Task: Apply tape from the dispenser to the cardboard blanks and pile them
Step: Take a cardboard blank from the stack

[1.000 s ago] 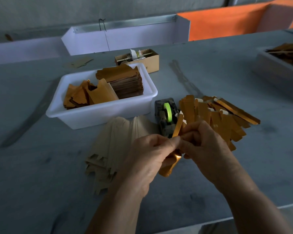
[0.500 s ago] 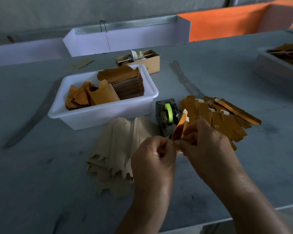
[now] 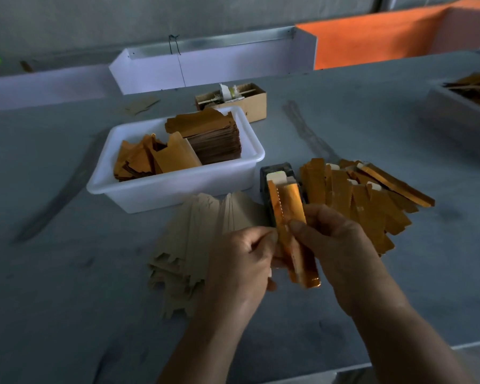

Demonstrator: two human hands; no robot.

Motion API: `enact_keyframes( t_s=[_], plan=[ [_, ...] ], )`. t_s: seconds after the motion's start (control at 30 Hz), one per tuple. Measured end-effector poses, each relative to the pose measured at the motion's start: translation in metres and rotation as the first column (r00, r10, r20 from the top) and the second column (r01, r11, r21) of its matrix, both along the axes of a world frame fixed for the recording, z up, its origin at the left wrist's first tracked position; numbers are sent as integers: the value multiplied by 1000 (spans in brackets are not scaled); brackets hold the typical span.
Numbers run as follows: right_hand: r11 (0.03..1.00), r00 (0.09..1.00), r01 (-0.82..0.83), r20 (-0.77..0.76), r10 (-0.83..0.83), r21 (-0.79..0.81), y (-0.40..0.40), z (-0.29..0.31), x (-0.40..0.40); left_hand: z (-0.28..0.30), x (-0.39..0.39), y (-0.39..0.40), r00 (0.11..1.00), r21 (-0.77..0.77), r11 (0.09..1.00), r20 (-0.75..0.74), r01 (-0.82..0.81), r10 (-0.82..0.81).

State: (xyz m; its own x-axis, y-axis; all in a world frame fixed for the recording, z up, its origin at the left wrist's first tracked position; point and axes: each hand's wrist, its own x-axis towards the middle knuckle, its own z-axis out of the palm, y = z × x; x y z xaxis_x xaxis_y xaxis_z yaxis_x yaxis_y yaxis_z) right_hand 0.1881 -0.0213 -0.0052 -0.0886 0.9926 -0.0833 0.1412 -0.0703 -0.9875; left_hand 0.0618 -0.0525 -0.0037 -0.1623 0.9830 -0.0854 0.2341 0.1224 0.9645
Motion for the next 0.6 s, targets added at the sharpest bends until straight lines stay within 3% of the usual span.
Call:
enact_keyframes(
  t_s=[0.07, 0.1, 0.2, 0.27, 0.33, 0.43, 0.6],
  plan=[
    [995, 993, 61, 96, -68, 76, 7, 3, 4, -1, -5, 3, 976, 14, 997, -204, -81, 82],
    [982, 978, 112, 156, -135, 152, 13, 5, 9, -1, -9, 5, 922, 43, 990, -360, -137, 144],
    [892, 843, 224, 382, -379, 392, 39, 9, 25, -2, -20, 13, 614, 106, 961, -750, -255, 245],
    [876, 724, 228, 528, -444, 425, 57, 9, 33, -7, -20, 20, 452, 48, 952, -872, -302, 187],
    [889, 629, 234, 636, -447, 393, 68, 7, 37, -10, -18, 25, 346, -1, 950, -932, -313, 112],
    [882, 577, 265, 670, -468, 389, 68, 6, 38, -11, -18, 33, 360, -23, 943, -927, -332, 104],
    [891, 673, 238, 596, -439, 387, 47, 3, 34, -3, -28, 39, 503, -35, 923, -846, -384, 177]
  ],
)
